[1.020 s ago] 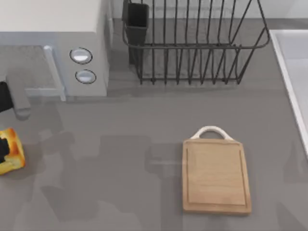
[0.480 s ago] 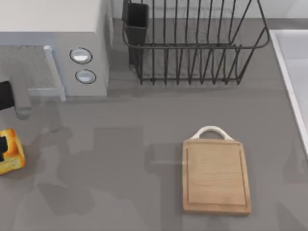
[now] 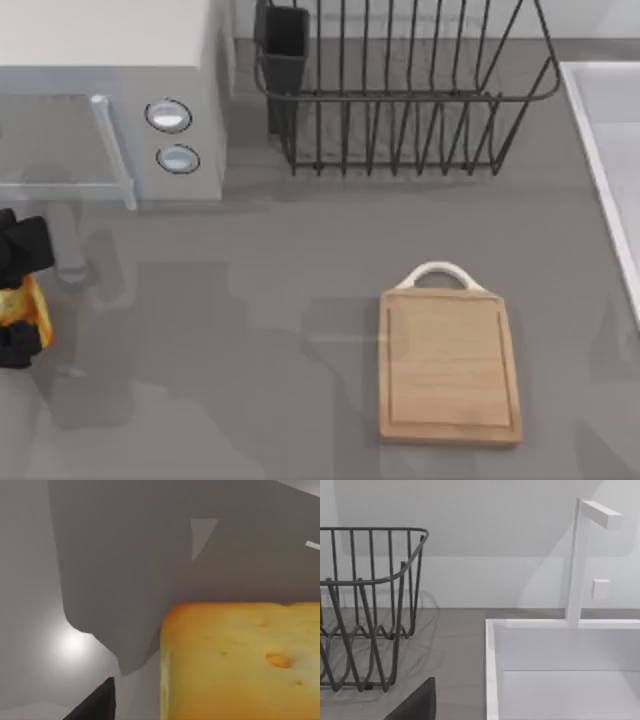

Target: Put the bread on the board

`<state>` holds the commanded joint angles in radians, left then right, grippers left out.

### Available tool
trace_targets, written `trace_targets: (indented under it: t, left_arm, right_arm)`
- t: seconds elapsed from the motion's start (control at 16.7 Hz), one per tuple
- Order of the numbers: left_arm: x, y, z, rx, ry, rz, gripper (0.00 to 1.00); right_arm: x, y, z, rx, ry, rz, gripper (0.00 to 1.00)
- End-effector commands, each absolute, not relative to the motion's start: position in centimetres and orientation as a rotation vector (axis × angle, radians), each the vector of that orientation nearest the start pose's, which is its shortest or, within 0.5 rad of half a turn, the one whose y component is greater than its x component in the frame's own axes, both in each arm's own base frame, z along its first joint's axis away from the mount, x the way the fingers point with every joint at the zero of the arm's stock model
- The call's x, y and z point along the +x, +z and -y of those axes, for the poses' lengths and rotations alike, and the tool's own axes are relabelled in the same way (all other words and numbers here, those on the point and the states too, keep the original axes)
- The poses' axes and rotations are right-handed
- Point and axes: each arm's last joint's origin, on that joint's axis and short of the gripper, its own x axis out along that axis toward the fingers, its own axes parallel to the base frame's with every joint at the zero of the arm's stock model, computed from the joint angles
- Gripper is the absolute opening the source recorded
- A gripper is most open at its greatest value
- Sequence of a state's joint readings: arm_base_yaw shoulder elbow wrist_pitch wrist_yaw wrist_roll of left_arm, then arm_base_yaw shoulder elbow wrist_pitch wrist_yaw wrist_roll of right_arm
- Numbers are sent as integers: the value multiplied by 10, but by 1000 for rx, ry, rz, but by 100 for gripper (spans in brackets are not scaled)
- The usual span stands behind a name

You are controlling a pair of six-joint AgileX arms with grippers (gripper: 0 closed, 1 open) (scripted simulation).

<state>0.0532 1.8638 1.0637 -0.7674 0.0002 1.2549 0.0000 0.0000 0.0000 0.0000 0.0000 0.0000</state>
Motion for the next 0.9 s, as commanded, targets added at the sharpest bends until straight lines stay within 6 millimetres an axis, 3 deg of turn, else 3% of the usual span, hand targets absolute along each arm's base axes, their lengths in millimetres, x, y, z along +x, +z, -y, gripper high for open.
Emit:
trace_targets:
  t: [0.3,0.9]
  left_arm:
    - [315,114,-19,930,-930,-1364,100]
    - [315,114,-19,930,-930,-1364,25]
  right_arm:
    - [106,160,1,0,0,0,100]
    - [106,160,1,0,0,0,100]
